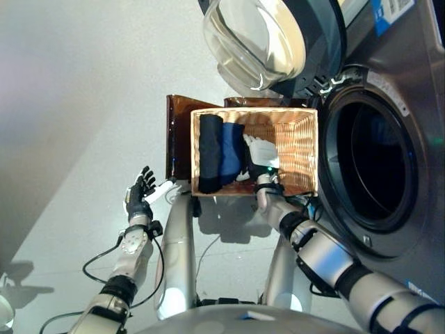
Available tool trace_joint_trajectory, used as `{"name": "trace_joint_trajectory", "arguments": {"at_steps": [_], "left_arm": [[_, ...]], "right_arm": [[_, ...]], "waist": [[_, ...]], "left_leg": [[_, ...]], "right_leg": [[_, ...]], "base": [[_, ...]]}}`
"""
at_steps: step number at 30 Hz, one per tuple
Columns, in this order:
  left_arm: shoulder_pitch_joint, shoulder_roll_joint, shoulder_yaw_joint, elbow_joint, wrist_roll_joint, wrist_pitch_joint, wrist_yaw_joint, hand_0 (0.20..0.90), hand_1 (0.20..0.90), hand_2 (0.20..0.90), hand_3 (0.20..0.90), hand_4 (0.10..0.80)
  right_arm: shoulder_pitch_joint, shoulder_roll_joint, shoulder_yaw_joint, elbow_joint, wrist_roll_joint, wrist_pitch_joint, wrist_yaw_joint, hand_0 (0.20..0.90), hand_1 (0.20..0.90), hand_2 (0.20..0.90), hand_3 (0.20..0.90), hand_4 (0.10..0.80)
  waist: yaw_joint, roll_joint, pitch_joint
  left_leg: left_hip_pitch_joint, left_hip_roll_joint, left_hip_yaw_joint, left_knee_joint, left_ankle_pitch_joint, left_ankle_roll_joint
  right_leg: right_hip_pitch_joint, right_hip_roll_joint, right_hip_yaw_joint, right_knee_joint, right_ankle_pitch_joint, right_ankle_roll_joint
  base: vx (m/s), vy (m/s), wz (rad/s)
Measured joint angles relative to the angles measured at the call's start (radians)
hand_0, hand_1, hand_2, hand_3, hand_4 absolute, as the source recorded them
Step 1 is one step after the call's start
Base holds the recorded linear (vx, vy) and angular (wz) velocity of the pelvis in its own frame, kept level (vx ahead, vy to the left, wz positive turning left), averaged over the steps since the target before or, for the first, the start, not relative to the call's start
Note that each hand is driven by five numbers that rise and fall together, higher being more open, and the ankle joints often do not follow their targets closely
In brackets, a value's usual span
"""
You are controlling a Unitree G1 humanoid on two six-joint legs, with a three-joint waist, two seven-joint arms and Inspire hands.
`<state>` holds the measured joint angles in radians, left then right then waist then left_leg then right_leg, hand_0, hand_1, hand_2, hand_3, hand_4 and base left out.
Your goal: Pick up the clothes and place them into the washing machine
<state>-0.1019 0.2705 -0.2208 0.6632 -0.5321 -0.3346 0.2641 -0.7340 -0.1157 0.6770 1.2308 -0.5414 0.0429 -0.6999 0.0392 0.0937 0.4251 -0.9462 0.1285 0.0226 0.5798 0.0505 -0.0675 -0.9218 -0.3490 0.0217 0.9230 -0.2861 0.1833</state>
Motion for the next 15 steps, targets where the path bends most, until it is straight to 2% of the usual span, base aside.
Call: {"name": "trace_joint_trajectory", "arguments": {"at_steps": [8, 9, 10, 15], "left_arm": [[0.000, 0.002, 0.000, 0.000, 0.000, 0.000, 0.008, 0.900, 0.900, 0.900, 0.900, 0.800], [0.000, 0.002, 0.000, 0.000, 0.000, 0.000, 0.008, 0.900, 0.900, 0.900, 0.900, 0.800], [0.000, 0.002, 0.000, 0.000, 0.000, 0.000, 0.008, 0.900, 0.900, 0.900, 0.900, 0.800], [0.001, 0.003, 0.000, 0.000, 0.000, 0.000, 0.013, 0.900, 0.900, 0.900, 0.900, 0.800]], "right_arm": [[-0.006, 0.010, 0.000, -0.001, 0.000, 0.000, -0.019, 0.900, 0.900, 0.900, 0.900, 0.800], [-0.009, 0.010, 0.000, -0.001, 0.000, 0.000, -0.019, 0.444, 0.444, 0.444, 0.444, 0.475], [-0.010, 0.010, 0.000, -0.001, 0.000, 0.000, -0.019, 0.200, 0.200, 0.200, 0.200, 0.300], [-0.046, 0.007, 0.000, 0.000, 0.001, 0.003, -0.019, 0.200, 0.200, 0.200, 0.200, 0.300]], "waist": [[-0.001, 0.000, 0.000], [-0.001, 0.000, 0.000], [-0.001, 0.000, 0.000], [-0.001, 0.000, 0.000]], "left_leg": [[-0.024, 0.001, -0.006, 0.033, -0.003, -0.002], [-0.024, 0.001, -0.006, 0.031, -0.003, -0.002], [-0.024, 0.001, -0.005, 0.031, -0.003, -0.003], [-0.024, 0.002, -0.007, 0.031, -0.004, -0.005]], "right_leg": [[-0.024, 0.000, 0.006, 0.023, -0.004, -0.002], [-0.028, 0.000, 0.007, 0.024, -0.003, -0.003], [-0.030, 0.000, 0.008, 0.027, -0.003, -0.003], [-0.032, 0.000, 0.007, 0.031, -0.004, -0.004]], "base": [[0.000, 0.000, 0.00], [-0.009, 0.015, -0.03], [0.000, 0.000, 0.00], [0.000, 0.000, 0.00]]}}
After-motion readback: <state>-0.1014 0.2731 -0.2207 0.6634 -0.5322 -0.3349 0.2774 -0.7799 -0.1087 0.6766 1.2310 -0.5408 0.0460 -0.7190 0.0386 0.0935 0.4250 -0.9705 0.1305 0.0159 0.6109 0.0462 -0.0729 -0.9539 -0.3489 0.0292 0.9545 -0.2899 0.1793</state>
